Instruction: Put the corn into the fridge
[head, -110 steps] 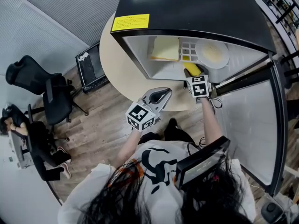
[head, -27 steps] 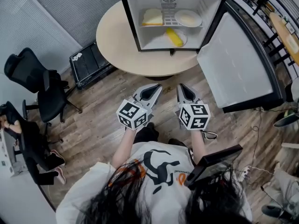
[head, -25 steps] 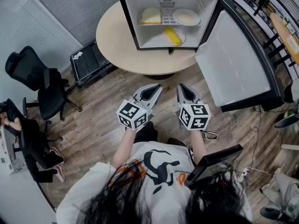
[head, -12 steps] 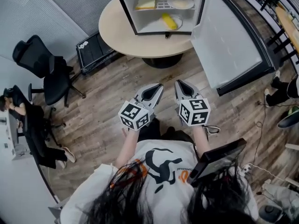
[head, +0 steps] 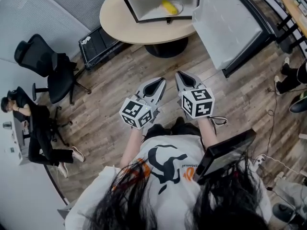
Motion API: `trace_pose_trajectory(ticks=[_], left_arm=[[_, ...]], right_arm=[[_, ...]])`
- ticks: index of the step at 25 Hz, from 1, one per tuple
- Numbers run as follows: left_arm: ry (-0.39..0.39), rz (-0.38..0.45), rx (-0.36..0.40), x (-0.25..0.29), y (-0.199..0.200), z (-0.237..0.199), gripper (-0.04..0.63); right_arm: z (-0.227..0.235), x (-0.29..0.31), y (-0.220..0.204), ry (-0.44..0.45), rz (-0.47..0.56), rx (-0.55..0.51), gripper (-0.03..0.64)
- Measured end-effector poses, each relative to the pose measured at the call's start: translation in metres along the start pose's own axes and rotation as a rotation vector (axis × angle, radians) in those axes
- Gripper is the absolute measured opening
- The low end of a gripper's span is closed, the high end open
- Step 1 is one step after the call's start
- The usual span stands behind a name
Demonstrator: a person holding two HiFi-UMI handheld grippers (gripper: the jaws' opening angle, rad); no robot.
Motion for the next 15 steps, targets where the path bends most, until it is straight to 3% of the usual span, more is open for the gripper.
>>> trace_pose_trajectory(ticks=[15], left_arm=[[0.005,0.030,-0.007,-0.086,-0.007,0.011,0.012]], right_arm=[[-0.070,-0.021,-0.033,0.011,-0.006,0.053,0.029]])
Point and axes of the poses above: the fingertips, and each gripper's own axes: x forward along the fingers, z to its right, y out of its top, the point moved 1 cm from there along -x, backward along the fingers, and after that the axes turned 5 degrees about x, right-handed, at the moved point
